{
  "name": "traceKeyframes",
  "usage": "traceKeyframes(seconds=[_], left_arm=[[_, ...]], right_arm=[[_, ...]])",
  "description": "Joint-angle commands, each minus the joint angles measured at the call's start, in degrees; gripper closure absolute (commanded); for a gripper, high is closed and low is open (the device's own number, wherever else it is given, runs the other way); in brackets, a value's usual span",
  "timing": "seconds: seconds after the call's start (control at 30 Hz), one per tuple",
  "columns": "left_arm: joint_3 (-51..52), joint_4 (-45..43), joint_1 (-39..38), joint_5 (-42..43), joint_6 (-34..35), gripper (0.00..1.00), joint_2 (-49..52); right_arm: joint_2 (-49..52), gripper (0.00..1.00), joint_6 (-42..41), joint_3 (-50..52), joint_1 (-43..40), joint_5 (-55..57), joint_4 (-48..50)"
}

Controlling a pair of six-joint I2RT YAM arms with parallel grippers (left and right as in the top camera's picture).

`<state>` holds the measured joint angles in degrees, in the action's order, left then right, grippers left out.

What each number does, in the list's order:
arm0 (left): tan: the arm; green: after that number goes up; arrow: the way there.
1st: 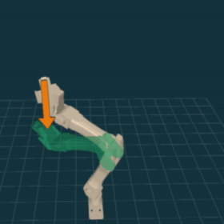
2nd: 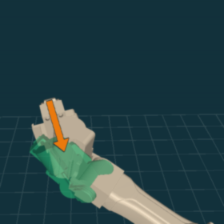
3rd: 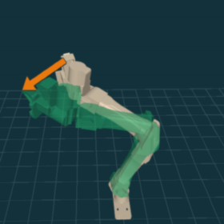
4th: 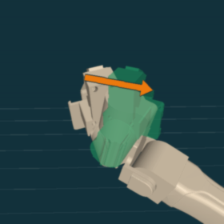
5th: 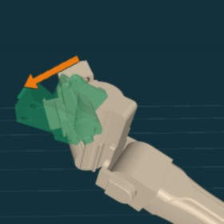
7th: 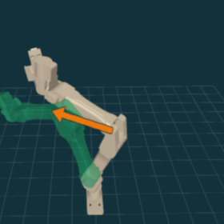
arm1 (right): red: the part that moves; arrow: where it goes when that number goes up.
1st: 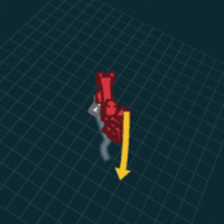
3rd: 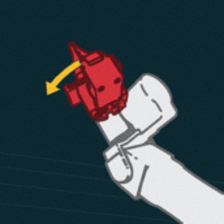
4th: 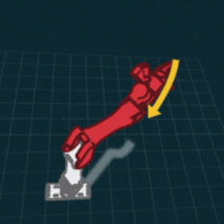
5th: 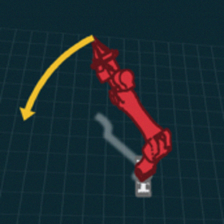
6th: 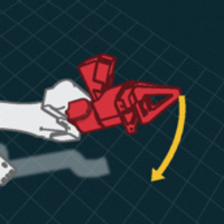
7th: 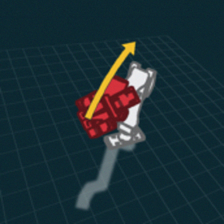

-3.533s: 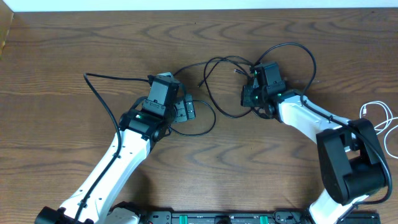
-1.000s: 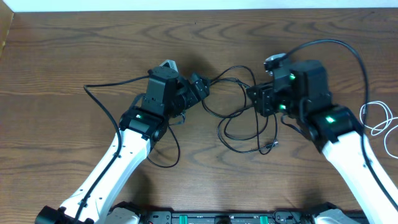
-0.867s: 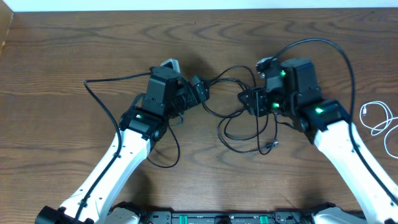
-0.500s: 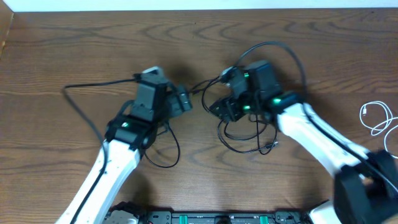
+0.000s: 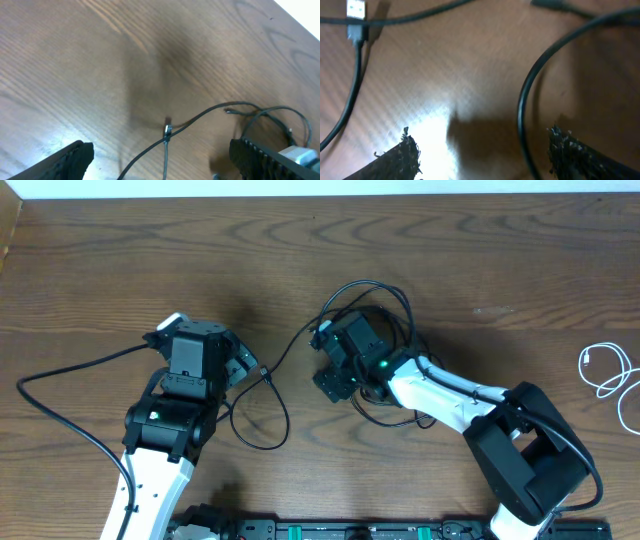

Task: Untangle cables

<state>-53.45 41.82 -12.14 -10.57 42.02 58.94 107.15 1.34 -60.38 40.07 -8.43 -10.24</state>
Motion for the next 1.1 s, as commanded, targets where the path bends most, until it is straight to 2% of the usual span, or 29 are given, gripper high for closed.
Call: traceKeyframes(seconds=[0.0, 0.07, 0.1, 0.3, 0.4, 0.53, 0.63, 0.7, 0.9, 1.07], left_arm=[[-0.76, 1.16, 0.24, -1.14, 0.55, 0.06, -0.11], [-0.76, 1.53, 0.24, -0.59, 0.52, 0.06, -0.11], [-0.76, 1.7, 0.24, -0.44, 0.52, 0.08, -0.11], [-0.76, 1.88, 0.24, -0.39, 0.55, 0.06, -0.11], [-0.76, 1.9, 0.24, -0.39, 0.52, 0.06, -0.11], [-0.76, 2.1, 0.24, -0.42, 0.52, 0.06, 0.07], [-0.76, 2.1, 0.24, -0.44, 0.52, 0.06, 0.24], [-0.76, 2.1, 0.24, -0.42, 0.5, 0.06, 0.26], [-0.76, 2.1, 0.24, -0.44, 0.52, 0.06, 0.26], [-0.76, 2.1, 0.24, -0.42, 0.52, 0.06, 0.26]], right_arm=[[1.55, 0.33, 0.92, -1.07, 0.26, 6.38, 0.85], [1.62, 0.46, 0.2, -1.11, 0.26, 6.4, 0.63], [1.6, 0.46, 0.15, -1.14, 0.26, 6.43, 0.68], [1.64, 0.38, 0.04, -1.14, -0.07, 6.4, 0.96], [2.12, 0.4, 0.04, -1.14, -0.11, 6.4, 1.05], [2.27, 0.69, 0.04, -1.14, -0.13, 6.4, 1.09], [2.27, 0.83, 0.02, -1.38, -0.13, 6.23, 0.98], [2.25, 0.97, 0.07, -1.66, -0.17, 5.14, 0.81], [1.73, 0.99, 0.04, -6.82, -0.96, 4.83, -4.68], [-3.8, 0.99, 0.07, -19.3, -2.99, 2.08, -15.78]])
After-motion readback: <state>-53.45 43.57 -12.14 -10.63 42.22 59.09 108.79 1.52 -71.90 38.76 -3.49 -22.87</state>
